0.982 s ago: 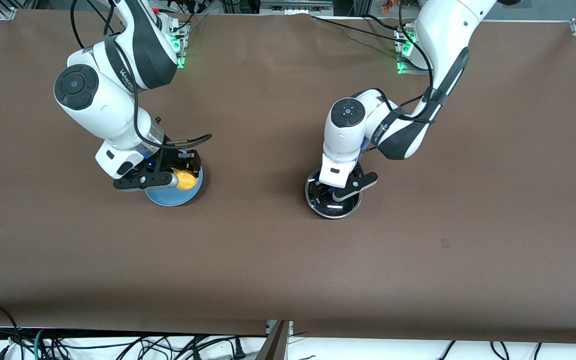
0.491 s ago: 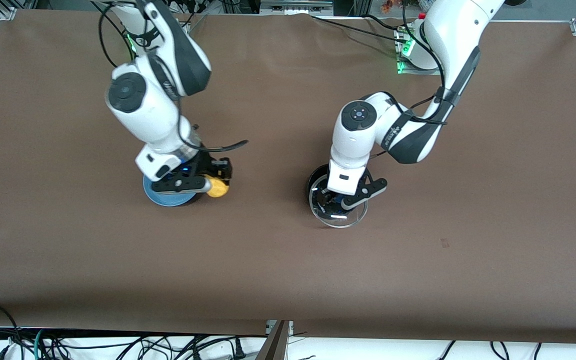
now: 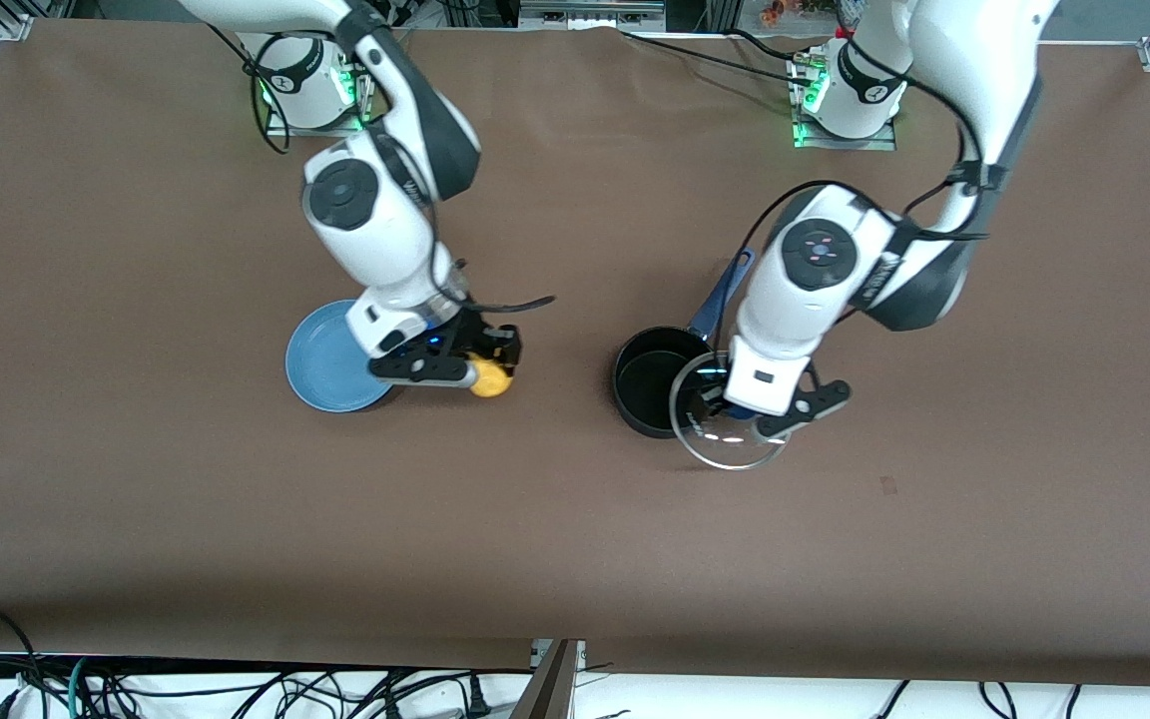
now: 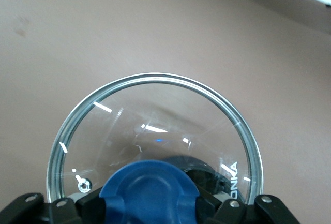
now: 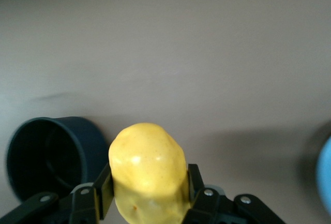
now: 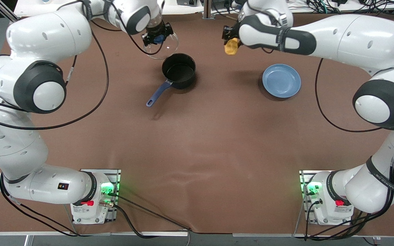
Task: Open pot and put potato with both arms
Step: 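Lift the lid with the left gripper while the right gripper carries the potato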
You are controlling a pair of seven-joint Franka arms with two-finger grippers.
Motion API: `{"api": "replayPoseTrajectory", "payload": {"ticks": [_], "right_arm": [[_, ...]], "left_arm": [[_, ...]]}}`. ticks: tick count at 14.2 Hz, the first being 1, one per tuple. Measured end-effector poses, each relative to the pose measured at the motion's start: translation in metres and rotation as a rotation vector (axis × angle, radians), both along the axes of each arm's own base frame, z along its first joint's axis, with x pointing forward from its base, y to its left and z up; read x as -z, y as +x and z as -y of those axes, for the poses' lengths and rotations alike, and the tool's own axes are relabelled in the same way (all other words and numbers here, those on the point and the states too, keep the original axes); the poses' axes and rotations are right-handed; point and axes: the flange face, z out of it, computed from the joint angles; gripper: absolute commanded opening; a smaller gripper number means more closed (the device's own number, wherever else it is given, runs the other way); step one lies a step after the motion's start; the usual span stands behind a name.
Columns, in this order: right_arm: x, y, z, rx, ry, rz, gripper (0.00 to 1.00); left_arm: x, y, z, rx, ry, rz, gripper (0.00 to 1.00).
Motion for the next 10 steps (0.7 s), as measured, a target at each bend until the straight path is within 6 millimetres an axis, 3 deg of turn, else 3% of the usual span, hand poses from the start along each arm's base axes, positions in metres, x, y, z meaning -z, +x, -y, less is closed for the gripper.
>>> {"api": "replayPoseTrajectory", "payload": {"ticks": [4, 10], "right_arm": [[0.023, -0.031, -0.050, 0.097, 0.040, -0.037, 0.19], [0.051, -0.055, -0.109, 0.275, 0.187, -0.019, 0.19]], "left_arm": [[-0.005, 0.016, -0.047, 0.026, 0.020, 0.000, 0.21], [-0.011, 0.030, -0.124, 0.140, 0.055, -0.060, 0.19]]}}
